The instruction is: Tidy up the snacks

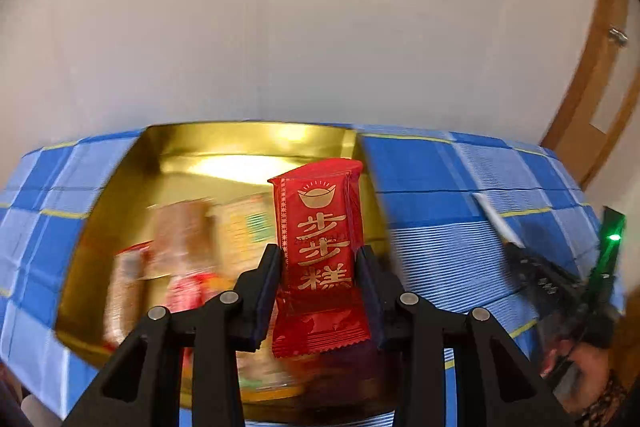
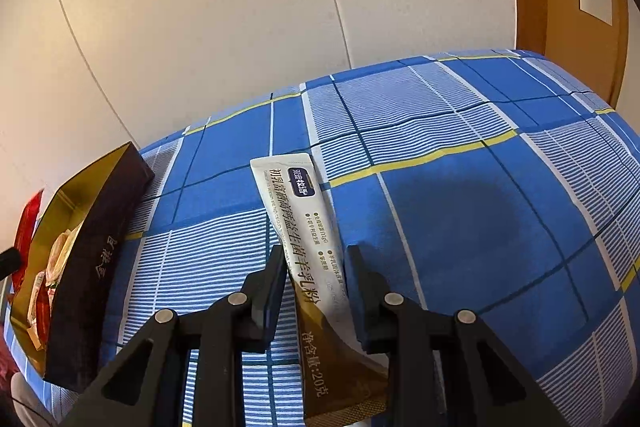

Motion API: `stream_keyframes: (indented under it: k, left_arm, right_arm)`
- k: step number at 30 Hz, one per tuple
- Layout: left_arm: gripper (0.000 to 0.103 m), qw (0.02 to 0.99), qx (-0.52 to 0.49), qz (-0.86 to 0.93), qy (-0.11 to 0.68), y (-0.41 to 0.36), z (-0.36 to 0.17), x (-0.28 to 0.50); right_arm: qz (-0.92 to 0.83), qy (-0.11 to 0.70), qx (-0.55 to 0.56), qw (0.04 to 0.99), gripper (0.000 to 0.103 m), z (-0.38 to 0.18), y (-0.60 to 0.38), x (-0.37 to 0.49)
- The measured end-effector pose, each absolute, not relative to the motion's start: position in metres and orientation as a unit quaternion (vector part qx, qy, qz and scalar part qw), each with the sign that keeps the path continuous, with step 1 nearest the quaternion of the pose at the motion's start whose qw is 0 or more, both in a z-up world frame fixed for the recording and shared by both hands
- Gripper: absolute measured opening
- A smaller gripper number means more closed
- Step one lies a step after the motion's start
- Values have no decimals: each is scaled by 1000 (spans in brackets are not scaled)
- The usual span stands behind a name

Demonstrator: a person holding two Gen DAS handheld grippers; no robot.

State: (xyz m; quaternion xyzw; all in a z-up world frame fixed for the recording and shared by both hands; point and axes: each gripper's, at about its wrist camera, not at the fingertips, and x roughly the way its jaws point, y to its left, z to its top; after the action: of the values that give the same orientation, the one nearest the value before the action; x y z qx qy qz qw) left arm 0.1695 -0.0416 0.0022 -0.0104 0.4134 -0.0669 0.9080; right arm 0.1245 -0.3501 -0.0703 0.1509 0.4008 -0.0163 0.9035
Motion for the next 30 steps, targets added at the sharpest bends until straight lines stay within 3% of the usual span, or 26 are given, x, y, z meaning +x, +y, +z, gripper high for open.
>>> stream_keyframes:
  k: [17,30]
  left_arm:
    - [43,885,-41,64,459,59,-34,167]
    - [44,898,-4,45,437,49,-37,123]
  right_arm:
    - [-1,364,104,926,30,-60,-321,110]
    - [67,349,130,926,30,-45,-281,84]
